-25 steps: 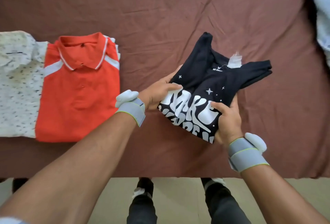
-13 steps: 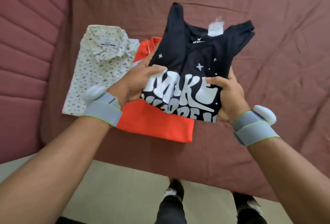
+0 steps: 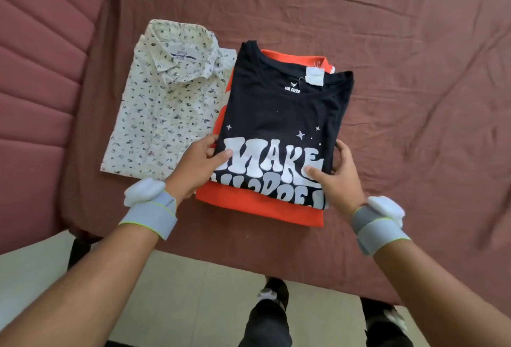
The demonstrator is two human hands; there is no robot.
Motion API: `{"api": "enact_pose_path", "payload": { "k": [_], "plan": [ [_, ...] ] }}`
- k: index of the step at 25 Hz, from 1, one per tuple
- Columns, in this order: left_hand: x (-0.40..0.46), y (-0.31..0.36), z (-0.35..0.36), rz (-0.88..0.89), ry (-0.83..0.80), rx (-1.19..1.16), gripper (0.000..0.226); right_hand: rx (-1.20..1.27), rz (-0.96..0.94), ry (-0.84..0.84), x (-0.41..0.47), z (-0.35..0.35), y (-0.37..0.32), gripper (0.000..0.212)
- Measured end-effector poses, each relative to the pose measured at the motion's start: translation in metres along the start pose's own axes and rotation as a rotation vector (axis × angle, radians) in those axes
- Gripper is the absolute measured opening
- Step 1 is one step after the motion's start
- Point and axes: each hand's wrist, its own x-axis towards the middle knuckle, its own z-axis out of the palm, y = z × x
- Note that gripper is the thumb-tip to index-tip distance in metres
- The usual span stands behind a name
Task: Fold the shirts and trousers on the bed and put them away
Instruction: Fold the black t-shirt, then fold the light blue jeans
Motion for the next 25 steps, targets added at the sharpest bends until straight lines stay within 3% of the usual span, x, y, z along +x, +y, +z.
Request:
{"api": "enact_pose_path", "payload": {
  "k": [2, 4, 6, 9, 13, 16, 19, 25],
  "plan": [
    [-0.009, -0.003, 0.009, 0.184, 0.229, 0.289, 0.054, -0.422, -0.276, 0.168, -0.012, 0.007, 0.005, 0.084],
    [-0.008, -0.001, 0.027, 0.488, 0.323, 0.527, 0.062, -0.694, -0.549, 0.16, -0.013, 0.021, 0.009, 0.085],
    [0.004, -0.005, 0.046, 0.581, 0.203, 0.822, 0.066, -0.944, -0.548, -0.032, -0.003, 0.038, 0.01, 0.079],
    [0.013, -0.019, 0.056, 0.455, 0.108, 1.051, 0.068, -1.158, -0.411, -0.231, 0.008, 0.048, 0.018, 0.071],
    [0.013, 0.001, 0.064, 0.521, 0.101, 0.968, 0.071, -0.959, -0.413, -0.209, 0.005, 0.026, 0.009, 0.073],
    [0.023, 0.051, 0.115, 0.597, 0.029, 0.881, 0.074, -0.741, -0.302, -0.1, 0.008, -0.032, 0.002, 0.075],
    [0.028, 0.088, 0.193, 0.545, -0.056, 0.772, 0.071, -0.558, -0.249, -0.018, 0.011, -0.107, 0.011, 0.074],
    [0.023, 0.14, 0.392, 0.45, -0.284, 0.702, 0.069, -0.511, -0.056, 0.238, 0.015, -0.284, 0.053, 0.07]
  ]
}}
